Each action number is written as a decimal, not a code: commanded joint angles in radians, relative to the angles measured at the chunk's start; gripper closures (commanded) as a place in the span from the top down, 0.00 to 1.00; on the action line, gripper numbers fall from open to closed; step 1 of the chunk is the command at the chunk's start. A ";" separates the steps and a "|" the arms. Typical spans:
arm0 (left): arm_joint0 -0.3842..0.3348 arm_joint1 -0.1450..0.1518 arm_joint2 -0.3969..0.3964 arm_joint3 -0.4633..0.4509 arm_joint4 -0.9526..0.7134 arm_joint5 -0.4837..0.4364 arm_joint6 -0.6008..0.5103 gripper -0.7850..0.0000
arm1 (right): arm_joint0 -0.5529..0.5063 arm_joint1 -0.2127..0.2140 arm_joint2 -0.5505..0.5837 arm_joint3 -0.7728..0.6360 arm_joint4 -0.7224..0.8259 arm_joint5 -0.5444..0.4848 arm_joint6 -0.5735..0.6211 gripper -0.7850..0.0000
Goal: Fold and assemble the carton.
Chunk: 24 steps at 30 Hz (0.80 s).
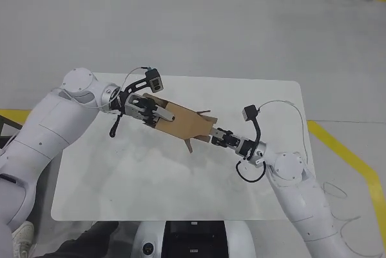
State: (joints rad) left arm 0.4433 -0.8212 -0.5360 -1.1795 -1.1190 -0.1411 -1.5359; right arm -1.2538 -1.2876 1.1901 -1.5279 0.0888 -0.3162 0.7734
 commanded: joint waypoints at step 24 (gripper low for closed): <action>0.036 -0.052 0.011 0.024 -0.117 0.081 0.000 0.00 | 0.038 0.008 -0.043 0.104 0.110 -0.063 0.082 1.00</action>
State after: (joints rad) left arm 0.4797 -0.8714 -0.5277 -1.1570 -1.2344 -0.0592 -1.5359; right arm -1.2173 -1.2791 1.1488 -1.4261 0.1919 -0.3760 0.8588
